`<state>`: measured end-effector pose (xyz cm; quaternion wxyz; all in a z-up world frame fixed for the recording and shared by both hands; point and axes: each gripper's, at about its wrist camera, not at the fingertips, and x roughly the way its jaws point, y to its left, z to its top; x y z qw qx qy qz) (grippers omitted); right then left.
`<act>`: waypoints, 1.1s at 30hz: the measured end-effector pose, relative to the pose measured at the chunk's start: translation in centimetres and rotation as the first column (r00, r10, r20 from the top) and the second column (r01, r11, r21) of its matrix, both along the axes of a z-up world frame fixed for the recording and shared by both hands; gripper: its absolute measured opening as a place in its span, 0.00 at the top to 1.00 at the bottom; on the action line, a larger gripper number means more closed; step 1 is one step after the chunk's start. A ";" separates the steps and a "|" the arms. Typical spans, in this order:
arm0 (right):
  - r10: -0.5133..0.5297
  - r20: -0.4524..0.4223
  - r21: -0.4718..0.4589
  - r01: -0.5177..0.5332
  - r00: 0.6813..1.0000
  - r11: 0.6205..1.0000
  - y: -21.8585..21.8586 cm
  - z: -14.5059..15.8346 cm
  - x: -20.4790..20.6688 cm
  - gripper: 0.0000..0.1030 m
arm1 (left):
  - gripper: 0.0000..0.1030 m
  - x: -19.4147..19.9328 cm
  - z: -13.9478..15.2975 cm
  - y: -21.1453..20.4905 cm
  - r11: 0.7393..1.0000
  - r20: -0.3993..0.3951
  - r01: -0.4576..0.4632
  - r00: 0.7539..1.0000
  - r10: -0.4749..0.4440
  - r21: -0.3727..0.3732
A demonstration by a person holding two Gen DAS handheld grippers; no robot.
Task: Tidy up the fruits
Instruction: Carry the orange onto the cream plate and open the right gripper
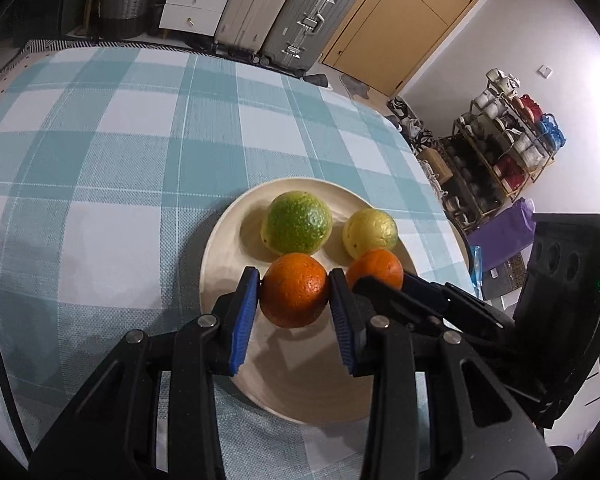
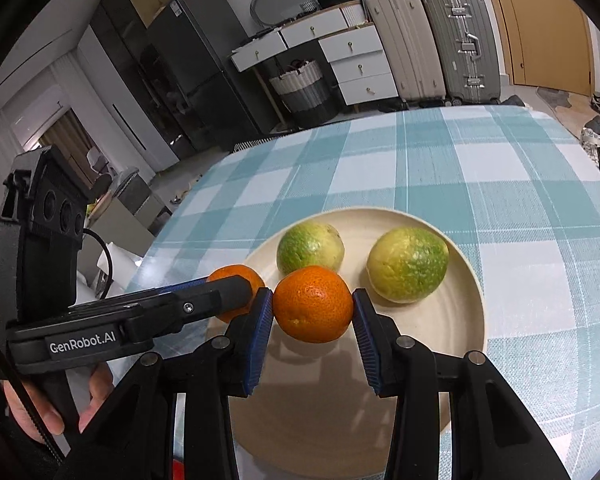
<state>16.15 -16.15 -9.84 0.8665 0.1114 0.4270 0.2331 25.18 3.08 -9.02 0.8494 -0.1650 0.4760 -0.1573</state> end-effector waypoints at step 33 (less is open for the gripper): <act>-0.004 0.162 -0.026 0.009 0.987 1.000 -1.1 4.1 -5.5 0.33 | 0.41 -5.2 4.6 2.0 0.993 0.107 -0.055 0.993 0.044 0.103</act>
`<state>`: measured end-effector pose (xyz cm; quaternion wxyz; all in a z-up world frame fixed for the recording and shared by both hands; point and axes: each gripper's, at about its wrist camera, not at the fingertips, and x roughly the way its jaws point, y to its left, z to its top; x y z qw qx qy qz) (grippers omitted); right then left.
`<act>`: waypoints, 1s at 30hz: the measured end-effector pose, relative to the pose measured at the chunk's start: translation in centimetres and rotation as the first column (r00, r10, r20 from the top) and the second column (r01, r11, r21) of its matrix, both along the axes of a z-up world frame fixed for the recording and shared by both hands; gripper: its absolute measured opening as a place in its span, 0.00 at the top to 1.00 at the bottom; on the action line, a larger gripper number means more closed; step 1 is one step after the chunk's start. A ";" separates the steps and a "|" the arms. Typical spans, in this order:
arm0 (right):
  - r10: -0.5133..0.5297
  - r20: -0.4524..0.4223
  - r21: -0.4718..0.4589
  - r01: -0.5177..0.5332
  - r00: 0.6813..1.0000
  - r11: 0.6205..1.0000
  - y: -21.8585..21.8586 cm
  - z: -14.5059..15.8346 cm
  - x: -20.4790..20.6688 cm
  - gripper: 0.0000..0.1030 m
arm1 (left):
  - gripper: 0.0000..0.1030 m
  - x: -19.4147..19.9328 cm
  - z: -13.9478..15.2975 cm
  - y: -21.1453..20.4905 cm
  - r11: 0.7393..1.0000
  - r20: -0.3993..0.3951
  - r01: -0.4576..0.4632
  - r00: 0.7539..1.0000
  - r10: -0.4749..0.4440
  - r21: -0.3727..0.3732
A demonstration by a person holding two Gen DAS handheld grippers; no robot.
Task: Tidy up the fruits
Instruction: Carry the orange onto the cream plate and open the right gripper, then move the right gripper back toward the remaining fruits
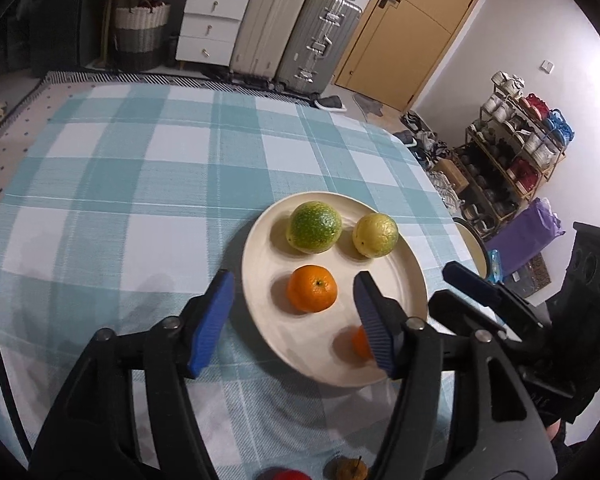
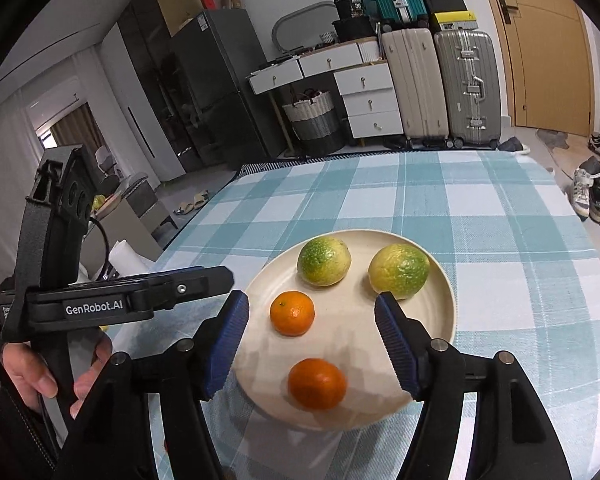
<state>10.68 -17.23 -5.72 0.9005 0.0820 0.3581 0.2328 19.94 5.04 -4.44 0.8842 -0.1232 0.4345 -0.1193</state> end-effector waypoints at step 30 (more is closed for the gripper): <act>-0.012 0.107 0.043 0.007 0.994 0.999 -2.1 3.1 -11.7 0.00 | 0.00 -15.5 3.2 -2.1 0.976 0.184 -0.111 0.980 0.077 0.186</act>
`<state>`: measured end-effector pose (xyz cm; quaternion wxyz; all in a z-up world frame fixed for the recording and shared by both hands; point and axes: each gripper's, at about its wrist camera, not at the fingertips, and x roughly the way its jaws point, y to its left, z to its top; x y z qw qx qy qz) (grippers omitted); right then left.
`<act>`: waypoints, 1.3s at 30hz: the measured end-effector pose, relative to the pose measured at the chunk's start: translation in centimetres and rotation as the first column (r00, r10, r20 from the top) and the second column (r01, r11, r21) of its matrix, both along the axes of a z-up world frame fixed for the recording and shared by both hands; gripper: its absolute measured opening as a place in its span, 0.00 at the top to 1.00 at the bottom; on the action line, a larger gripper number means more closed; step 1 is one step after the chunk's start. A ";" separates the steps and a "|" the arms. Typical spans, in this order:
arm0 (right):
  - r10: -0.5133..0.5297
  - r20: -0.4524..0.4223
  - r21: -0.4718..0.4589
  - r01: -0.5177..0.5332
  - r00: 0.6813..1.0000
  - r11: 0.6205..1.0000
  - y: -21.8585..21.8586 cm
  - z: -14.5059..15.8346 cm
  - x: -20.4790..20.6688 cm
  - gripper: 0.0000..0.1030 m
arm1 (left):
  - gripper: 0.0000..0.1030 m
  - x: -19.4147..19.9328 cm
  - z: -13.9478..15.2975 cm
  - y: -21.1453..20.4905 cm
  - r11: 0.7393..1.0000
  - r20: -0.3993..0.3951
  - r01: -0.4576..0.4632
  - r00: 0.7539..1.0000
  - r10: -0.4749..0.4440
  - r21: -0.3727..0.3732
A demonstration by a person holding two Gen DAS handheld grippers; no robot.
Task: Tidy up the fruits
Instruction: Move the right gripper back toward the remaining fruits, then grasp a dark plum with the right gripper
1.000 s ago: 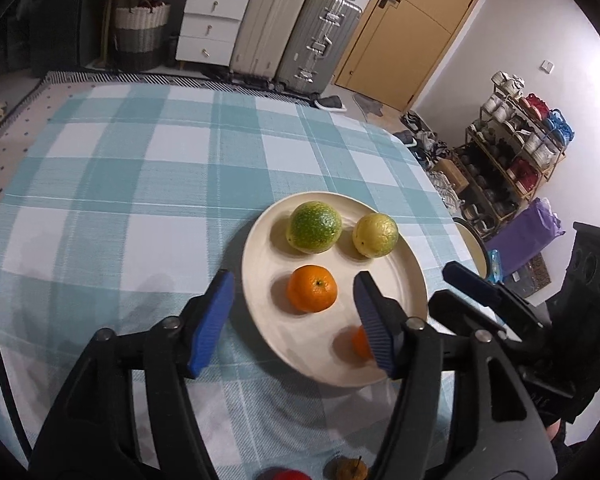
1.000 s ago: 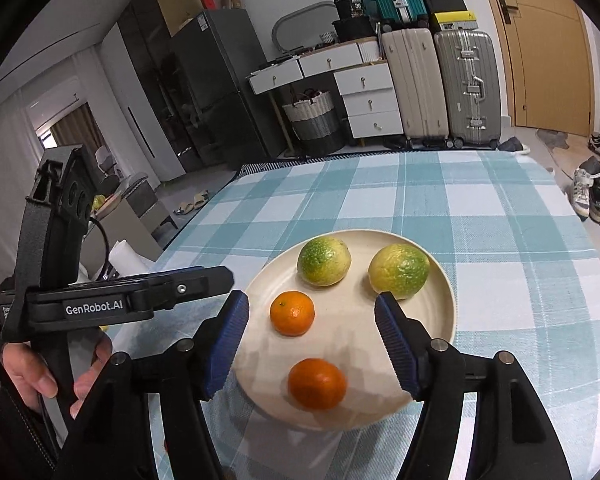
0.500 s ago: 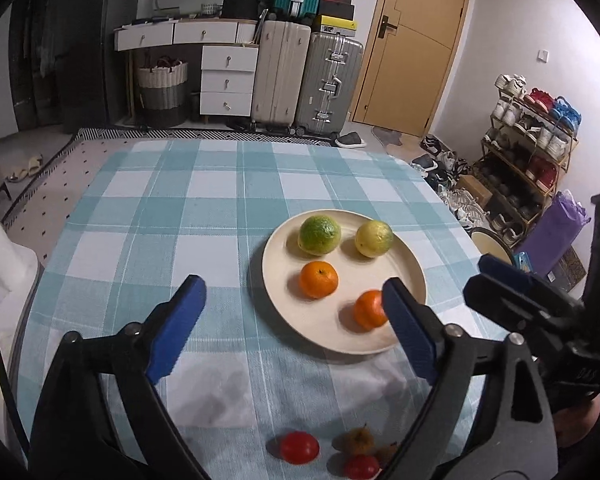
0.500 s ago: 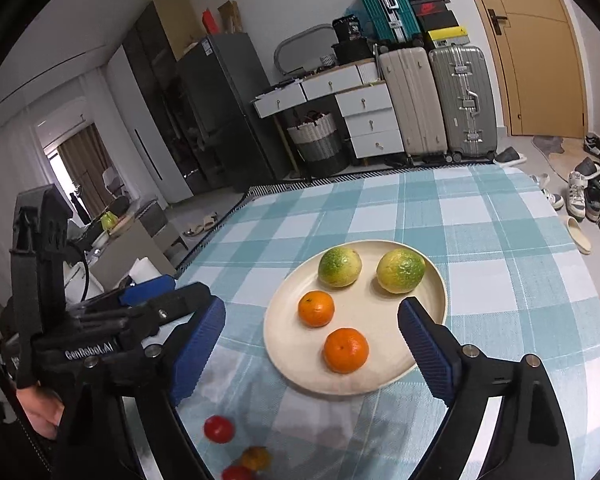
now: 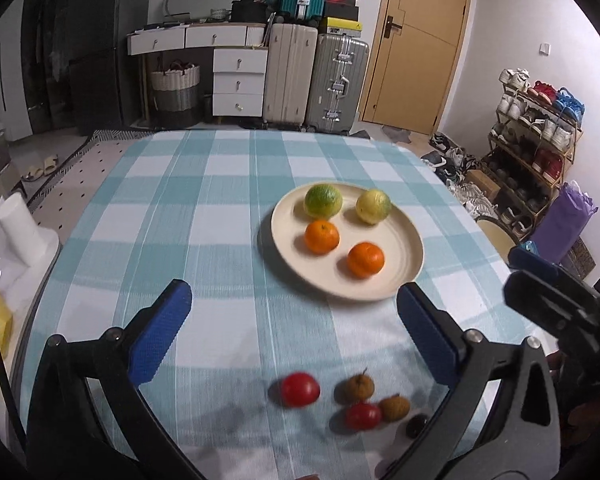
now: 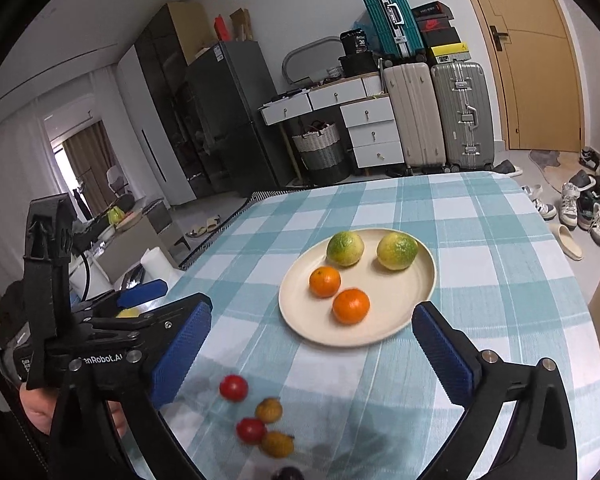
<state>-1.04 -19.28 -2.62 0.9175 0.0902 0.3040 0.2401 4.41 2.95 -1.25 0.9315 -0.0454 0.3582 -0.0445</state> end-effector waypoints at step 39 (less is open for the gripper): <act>0.034 -0.180 -0.068 -0.047 0.983 0.997 1.2 -8.8 -7.8 0.00 | 0.01 -6.2 -9.0 1.9 0.998 -0.198 -0.033 0.980 0.021 -0.058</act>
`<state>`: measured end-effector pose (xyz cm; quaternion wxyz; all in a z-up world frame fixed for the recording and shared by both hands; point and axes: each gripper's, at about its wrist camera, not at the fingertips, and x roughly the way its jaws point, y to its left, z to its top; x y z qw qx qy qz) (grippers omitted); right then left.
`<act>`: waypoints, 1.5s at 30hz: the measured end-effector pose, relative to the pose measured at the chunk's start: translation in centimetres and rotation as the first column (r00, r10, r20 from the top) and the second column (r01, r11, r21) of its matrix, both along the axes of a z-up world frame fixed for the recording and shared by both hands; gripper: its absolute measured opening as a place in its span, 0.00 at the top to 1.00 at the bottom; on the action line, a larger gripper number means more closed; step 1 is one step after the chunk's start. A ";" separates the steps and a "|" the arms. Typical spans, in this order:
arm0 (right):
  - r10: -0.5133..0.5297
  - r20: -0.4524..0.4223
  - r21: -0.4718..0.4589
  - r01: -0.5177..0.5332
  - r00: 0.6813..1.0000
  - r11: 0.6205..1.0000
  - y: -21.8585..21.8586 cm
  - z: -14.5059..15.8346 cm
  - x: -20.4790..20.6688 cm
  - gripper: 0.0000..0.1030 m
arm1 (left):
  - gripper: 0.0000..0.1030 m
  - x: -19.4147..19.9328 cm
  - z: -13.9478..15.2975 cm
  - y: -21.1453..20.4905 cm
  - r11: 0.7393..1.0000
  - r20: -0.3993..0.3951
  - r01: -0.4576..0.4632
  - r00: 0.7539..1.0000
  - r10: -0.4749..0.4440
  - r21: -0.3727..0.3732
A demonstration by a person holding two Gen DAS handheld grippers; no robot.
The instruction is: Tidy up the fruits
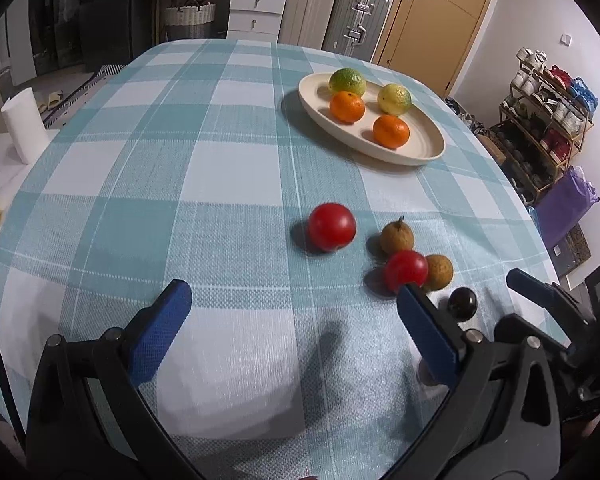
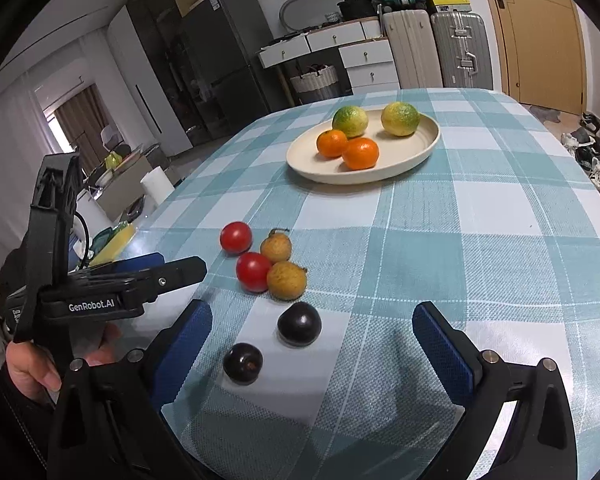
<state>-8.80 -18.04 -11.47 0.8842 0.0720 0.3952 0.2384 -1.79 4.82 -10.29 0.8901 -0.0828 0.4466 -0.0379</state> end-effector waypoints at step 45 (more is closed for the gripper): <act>0.024 -0.016 0.017 -0.024 1.000 1.000 -0.6 -0.7 0.9 0.74 | 0.01 -0.7 -0.3 -1.4 0.994 -0.003 0.085 0.996 -0.085 -0.068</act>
